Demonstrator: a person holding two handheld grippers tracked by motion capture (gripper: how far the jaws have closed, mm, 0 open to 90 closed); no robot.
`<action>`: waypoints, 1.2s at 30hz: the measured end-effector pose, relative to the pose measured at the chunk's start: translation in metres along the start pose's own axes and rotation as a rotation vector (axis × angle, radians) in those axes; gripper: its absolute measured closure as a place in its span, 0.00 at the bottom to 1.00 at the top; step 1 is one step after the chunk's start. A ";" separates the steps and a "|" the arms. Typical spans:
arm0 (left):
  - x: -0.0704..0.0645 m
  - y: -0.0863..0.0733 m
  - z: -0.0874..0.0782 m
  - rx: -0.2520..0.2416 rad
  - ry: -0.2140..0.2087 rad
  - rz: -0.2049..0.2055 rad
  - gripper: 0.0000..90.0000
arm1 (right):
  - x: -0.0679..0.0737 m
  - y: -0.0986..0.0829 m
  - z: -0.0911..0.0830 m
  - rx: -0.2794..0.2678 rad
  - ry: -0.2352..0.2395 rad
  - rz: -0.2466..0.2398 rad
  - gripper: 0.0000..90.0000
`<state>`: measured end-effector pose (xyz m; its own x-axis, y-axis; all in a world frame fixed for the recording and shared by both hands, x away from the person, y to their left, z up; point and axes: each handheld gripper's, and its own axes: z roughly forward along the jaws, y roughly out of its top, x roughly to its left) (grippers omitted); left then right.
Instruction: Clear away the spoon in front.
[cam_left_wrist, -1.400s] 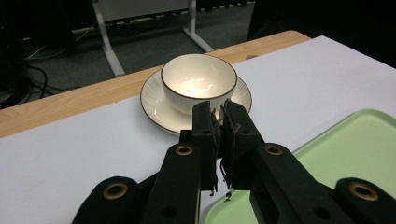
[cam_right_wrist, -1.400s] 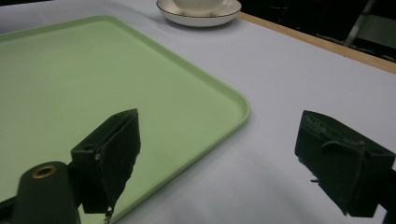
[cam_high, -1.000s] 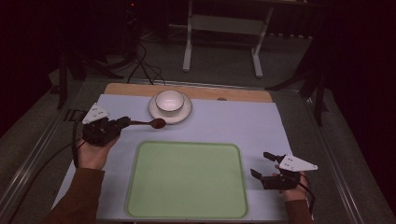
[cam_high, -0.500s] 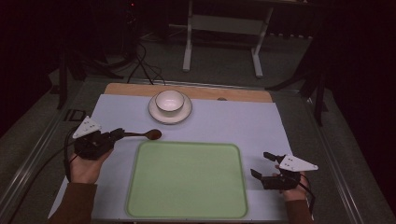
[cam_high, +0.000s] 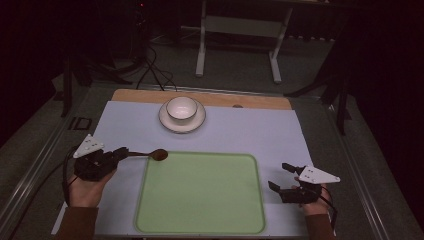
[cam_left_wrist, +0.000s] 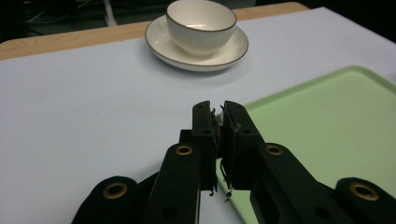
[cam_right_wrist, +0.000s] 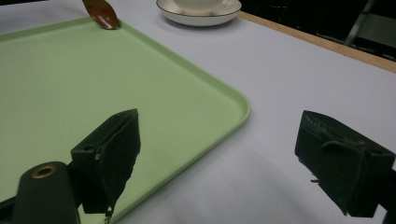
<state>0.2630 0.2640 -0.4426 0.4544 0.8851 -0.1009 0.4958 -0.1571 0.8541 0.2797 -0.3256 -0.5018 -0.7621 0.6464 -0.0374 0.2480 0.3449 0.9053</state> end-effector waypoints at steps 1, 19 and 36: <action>0.000 0.000 0.001 -0.003 0.003 -0.004 0.93 | 0.000 0.000 0.000 0.001 0.001 0.001 0.16; 0.016 0.039 0.055 -0.149 0.058 -0.120 0.92 | 0.000 0.000 0.000 0.005 0.000 0.002 0.16; 0.017 0.054 0.072 -0.158 -0.016 -0.162 0.93 | 0.000 0.000 0.001 0.010 0.004 -0.001 0.16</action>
<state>0.3509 0.2387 -0.4350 0.3903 0.8859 -0.2506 0.4416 0.0587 0.8953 0.2805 -0.3253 -0.5025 -0.7650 0.6430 -0.0364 0.2535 0.3526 0.9008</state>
